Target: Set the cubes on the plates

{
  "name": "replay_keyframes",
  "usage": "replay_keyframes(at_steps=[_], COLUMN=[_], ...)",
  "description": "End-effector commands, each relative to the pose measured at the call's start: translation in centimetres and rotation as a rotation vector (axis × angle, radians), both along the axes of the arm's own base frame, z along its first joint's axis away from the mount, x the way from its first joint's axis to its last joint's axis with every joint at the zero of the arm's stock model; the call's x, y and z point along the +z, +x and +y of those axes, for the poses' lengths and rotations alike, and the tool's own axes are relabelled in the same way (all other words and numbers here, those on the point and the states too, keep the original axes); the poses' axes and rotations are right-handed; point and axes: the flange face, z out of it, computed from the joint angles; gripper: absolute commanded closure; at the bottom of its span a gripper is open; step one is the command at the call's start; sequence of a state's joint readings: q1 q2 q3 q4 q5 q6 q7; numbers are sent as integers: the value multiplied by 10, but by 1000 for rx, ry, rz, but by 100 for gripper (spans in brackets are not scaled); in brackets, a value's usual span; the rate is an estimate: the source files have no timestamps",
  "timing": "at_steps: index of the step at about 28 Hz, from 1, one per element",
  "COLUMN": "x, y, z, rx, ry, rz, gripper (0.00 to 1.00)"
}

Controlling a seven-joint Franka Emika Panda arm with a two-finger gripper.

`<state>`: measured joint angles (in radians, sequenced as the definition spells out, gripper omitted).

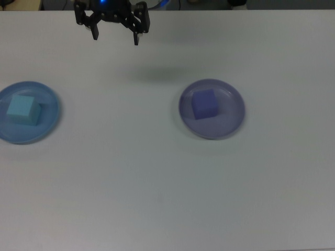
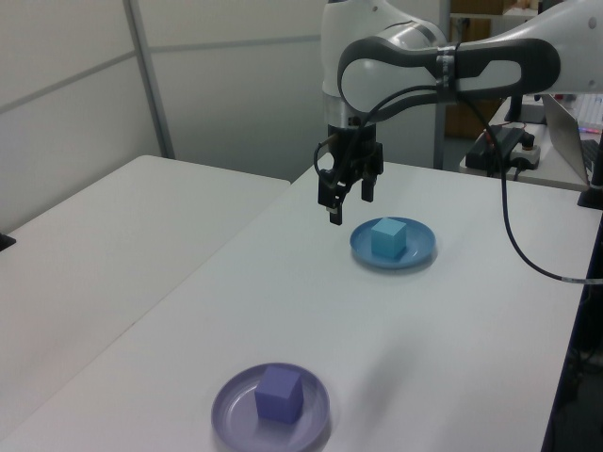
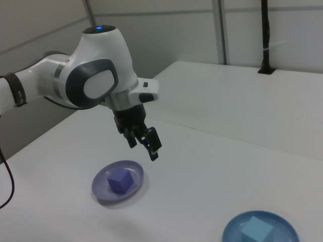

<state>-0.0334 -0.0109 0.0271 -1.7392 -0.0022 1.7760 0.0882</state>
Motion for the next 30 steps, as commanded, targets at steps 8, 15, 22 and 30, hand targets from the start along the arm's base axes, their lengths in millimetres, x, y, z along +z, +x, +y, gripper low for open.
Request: replay_keyframes(at_steps=[8,15,22,30], x=[3,3,10,10], y=[6,6,7,7], z=[-4,-4,0,-5], rx=[9,9,16,7], ry=[36,36,34,32], rz=[-1,-1,-14,-15], gripper=[0,0,0,0])
